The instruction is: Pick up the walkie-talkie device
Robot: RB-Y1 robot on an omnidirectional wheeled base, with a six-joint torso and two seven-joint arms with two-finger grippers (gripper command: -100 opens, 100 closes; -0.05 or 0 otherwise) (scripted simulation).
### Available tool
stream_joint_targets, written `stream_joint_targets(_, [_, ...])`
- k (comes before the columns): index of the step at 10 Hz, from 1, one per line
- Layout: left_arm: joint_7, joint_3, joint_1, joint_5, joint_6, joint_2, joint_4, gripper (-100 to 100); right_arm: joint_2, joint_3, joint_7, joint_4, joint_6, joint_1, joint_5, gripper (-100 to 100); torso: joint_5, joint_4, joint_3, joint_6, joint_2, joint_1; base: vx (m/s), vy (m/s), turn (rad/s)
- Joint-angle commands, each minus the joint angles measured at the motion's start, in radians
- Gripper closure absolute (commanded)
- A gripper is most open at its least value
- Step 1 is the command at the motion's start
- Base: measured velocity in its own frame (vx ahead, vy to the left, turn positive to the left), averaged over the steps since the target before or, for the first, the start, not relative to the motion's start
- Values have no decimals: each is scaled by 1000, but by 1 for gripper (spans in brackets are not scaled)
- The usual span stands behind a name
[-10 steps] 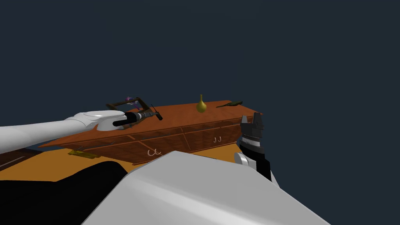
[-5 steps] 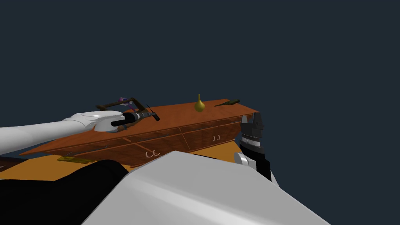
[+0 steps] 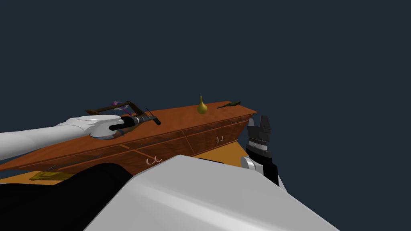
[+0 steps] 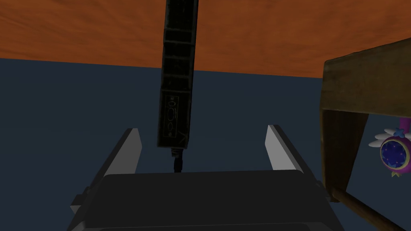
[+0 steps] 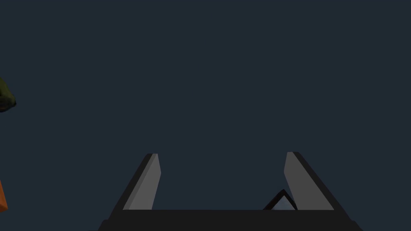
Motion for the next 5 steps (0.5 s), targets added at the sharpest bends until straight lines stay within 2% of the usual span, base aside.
stream_joint_targets(1, [-5,-50,-50,5,0,-2,20,-100,0,0,0,0,0,0,0,0,0,0,0,0,0,0,-23,3,42])
stream_joint_targets(2, [-5,-85,-86,5,0,-2,20,-100,0,0,0,0,0,0,0,0,0,0,-1,0,-2,0,0,-2,25])
stream_joint_targets(3, [-5,-108,-91,5,0,-2,20,-100,0,0,0,0,0,0,0,0,0,-1,-2,0,-3,0,9,-2,-6])
stream_joint_targets(4, [-13,-135,-126,29,-19,-8,68,-100,0,0,0,0,0,0,0,0,0,-1,-3,0,-4,0,-42,-6,-225])
stream_joint_targets(5, [-13,-148,-137,29,-19,-8,86,-100,0,0,0,0,0,0,0,0,0,-1,-2,1,-3,0,-65,-3,-153])
